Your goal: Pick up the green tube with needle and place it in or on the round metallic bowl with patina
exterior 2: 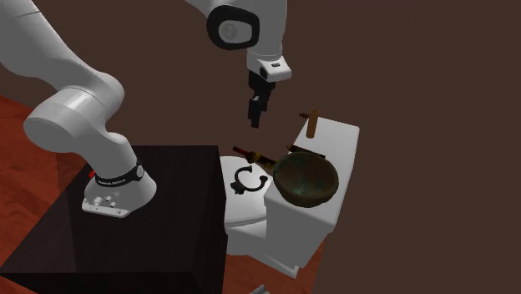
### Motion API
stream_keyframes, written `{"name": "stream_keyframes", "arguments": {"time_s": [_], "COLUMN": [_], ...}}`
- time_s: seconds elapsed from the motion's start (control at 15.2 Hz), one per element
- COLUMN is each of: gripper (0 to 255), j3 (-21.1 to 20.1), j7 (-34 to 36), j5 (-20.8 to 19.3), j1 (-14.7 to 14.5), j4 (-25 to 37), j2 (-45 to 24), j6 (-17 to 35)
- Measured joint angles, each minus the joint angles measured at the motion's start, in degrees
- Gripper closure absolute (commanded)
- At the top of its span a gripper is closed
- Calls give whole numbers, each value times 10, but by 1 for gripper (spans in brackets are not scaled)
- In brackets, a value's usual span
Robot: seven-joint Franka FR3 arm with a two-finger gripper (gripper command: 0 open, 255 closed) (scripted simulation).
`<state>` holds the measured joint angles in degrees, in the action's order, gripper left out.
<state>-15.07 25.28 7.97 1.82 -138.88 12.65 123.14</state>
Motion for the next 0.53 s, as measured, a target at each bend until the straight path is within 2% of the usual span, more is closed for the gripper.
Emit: {"name": "stream_keyframes", "arguments": {"time_s": [0.53], "gripper": [0], "j3": [-13], "j7": [119], "j5": [-66], "j1": [5], "j4": [91], "j2": [-185], "j6": [119]}}
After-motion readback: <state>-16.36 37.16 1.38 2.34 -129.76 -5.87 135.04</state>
